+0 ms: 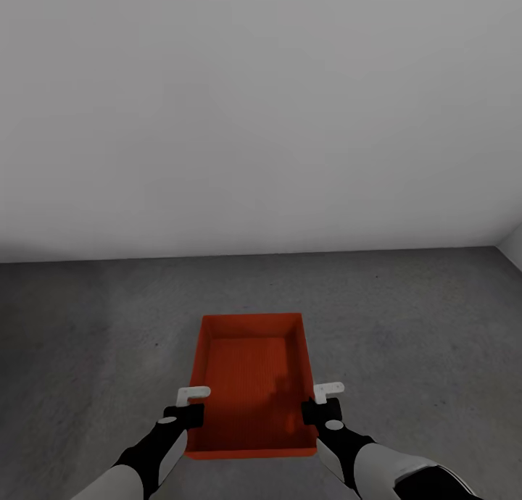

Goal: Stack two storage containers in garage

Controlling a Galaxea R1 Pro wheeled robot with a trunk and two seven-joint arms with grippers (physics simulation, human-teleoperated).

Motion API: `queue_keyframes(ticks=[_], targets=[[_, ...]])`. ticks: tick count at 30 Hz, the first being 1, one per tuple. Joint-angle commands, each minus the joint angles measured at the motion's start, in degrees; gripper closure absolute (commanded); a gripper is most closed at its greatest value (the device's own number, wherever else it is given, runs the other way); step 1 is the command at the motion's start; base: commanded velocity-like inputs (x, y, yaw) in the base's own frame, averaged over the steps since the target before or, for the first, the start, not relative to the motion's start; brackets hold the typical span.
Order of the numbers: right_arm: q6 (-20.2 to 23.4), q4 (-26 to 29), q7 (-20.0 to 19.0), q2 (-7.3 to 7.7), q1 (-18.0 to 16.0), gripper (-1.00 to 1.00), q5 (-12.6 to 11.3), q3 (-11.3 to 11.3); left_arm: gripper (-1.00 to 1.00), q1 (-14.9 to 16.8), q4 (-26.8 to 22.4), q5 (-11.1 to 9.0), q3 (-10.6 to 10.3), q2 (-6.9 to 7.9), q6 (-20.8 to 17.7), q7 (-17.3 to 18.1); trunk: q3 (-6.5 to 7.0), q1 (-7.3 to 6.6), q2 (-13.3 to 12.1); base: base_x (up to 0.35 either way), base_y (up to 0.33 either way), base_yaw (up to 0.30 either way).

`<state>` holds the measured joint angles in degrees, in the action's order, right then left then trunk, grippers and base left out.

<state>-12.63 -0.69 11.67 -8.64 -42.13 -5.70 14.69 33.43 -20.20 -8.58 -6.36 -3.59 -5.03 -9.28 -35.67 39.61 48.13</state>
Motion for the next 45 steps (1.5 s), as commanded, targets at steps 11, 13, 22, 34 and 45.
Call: queue_keyframes(ticks=[11, 13, 22, 34, 45], targets=[[0.0, -0.1, -0.2, -0.06, 0.0, 1.0, 0.1, -1.6, 1.0, 0.1, -0.2, -3.3, 1.1, 0.07, 3.5, -4.7, -2.03, 2.43, 4.5, 0.0, 0.0, 0.0], [0.0, -0.1, -0.2, -0.06, 0.0, 1.0, 0.1, -1.6, 1.0, 0.1, -0.2, -3.3, 1.1, 0.06, 3.5, -4.7, -2.39, 2.87, 5.3, 0.0, 0.0, 0.0], [0.0, -0.1, -0.2, -0.06, 0.0, 1.0, 0.1, -1.7, 1.0, 0.1, -0.3, -3.3, 1.1, 0.08, 3.5, -4.7, -4.0, 4.84, 8.9, 0.0, 0.0, 0.0], [0.0, -0.1, -0.1, -0.07, 0.0, 1.0, 0.1, -1.7, 1.0, 0.1, -0.3, -3.3, 1.1, 0.08, 3.5, -4.7, -6.16, 7.48, 13.7, 0.0, 0.0, 0.0], [0.0, -0.1, -0.1, -0.06, 0.0, 1.0, 0.1, -1.7, 1.0, 0.1, -0.3, -3.3, 1.1, 0.08, 3.5, -4.7, -8.13, 9.9, 18.1, 0.0, 0.0, 0.0]])
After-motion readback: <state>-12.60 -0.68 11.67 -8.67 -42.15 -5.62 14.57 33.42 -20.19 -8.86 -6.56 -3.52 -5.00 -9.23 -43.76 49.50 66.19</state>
